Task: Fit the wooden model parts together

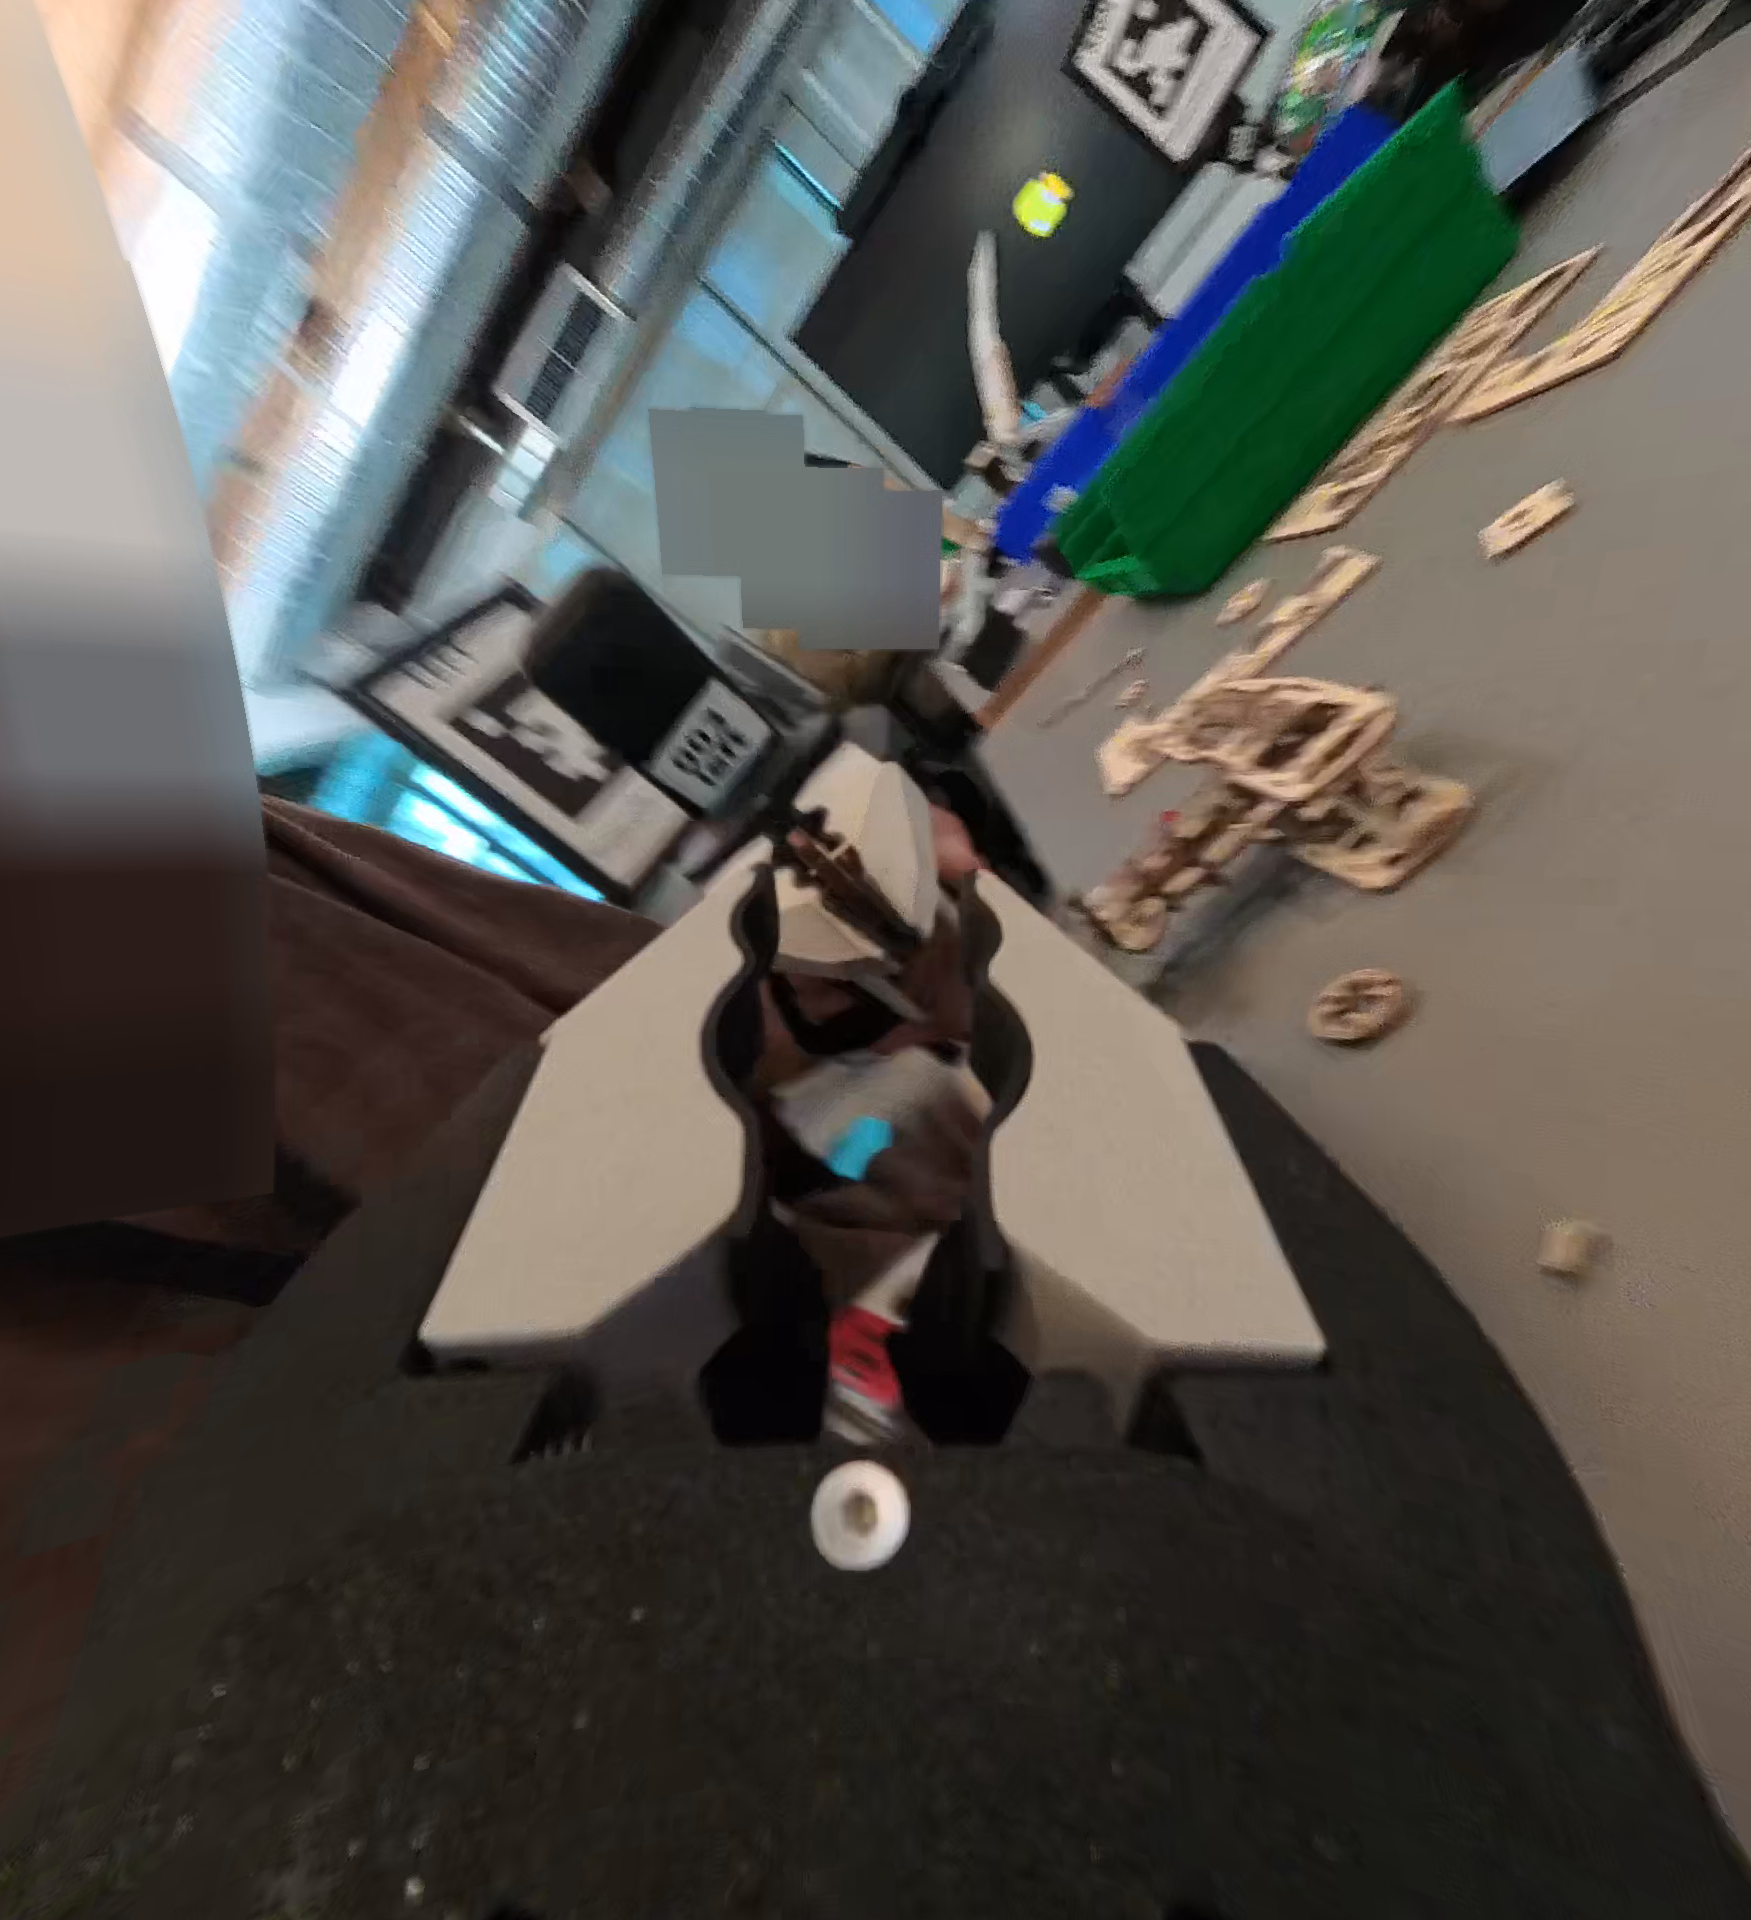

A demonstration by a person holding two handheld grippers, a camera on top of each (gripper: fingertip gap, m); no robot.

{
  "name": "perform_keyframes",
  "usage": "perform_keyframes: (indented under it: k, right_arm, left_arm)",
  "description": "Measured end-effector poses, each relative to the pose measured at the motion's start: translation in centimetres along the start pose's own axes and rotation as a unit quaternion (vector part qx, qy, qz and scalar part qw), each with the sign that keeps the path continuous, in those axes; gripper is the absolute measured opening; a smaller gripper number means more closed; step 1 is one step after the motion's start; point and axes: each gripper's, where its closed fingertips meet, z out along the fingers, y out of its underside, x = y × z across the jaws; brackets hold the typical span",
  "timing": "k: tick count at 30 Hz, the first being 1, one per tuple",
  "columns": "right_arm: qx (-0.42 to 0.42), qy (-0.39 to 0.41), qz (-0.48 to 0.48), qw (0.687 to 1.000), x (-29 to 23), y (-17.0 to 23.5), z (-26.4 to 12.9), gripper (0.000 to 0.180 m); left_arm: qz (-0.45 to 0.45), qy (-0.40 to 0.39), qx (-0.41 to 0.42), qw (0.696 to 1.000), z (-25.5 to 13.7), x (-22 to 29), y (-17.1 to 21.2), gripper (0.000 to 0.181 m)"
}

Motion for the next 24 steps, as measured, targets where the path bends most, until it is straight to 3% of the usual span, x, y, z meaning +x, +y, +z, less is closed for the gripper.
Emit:
perform_keyframes:
  k: [4, 13, 18, 24]
  right_arm:
    - [-0.070, 0.084, -0.148, 0.983, 1.0, 1.0, -0.6, 0.034]
    - [-0.095, 0.031, -0.131, 0.986, -0.4, 2.4, 0.5, 0.017]
    - [-0.102, 0.069, -0.191, 0.974, 0.0, 2.3, 0.5, 0.009]
    - [-0.059, 0.054, -0.146, 0.986, 0.3, 0.9, -0.2, 0.023]
  left_arm:
    - [-0.040, 0.033, -0.026, 0.998, 0.1, -0.1, 0.9, 0.001]
    - [-0.026, 0.092, -0.048, 0.994, 0.4, 2.3, 1.7, 0.001]
    - [-0.043, 0.088, -0.053, 0.994, 0.6, 1.8, 2.1, 0.001]
    - [-0.099, 0.073, -0.072, 0.990, 1.1, 0.5, 3.0, 0.001]
